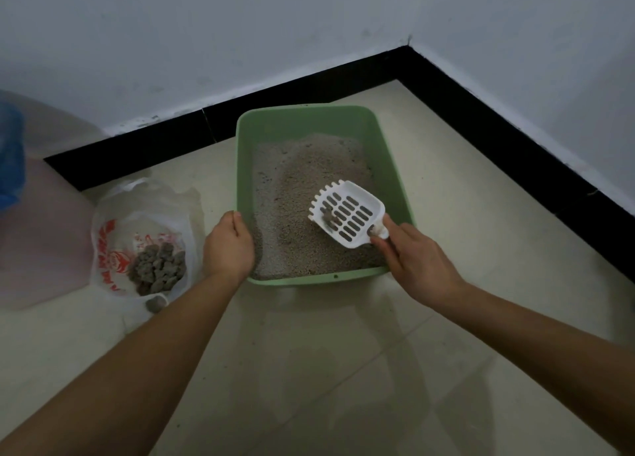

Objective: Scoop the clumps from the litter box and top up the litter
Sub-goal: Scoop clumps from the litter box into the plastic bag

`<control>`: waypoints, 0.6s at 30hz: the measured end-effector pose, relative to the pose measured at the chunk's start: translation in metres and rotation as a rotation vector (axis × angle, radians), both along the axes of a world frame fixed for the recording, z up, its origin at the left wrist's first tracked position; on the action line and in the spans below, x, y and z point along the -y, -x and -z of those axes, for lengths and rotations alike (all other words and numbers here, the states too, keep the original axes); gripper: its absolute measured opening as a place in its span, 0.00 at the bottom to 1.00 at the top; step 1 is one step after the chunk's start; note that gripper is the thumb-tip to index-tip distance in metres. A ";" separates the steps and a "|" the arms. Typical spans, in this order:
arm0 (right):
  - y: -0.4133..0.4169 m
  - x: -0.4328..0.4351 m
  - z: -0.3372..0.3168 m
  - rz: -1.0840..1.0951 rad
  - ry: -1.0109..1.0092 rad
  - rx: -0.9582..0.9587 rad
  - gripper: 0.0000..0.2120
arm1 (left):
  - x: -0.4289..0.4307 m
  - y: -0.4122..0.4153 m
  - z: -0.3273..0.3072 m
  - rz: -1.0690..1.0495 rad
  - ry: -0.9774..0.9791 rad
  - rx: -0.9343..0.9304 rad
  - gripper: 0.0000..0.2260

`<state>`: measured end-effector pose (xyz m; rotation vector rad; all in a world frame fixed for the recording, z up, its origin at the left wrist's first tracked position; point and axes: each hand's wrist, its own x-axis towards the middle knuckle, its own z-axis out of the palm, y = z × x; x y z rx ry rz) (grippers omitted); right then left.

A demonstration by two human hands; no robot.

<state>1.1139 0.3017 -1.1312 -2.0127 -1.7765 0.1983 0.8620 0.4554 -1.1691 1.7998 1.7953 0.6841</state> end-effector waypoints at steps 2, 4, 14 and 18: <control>0.001 0.000 -0.001 0.002 -0.007 -0.005 0.24 | 0.000 -0.001 0.000 0.002 0.001 -0.001 0.16; 0.002 0.000 -0.002 -0.012 -0.010 0.001 0.24 | -0.001 -0.001 -0.001 0.002 0.002 0.002 0.16; 0.011 0.001 -0.011 -0.024 0.015 0.016 0.20 | -0.003 0.018 -0.012 0.110 0.034 -0.065 0.19; 0.023 -0.014 -0.019 -0.095 0.022 0.054 0.20 | 0.000 0.061 -0.021 0.005 -0.195 -0.228 0.15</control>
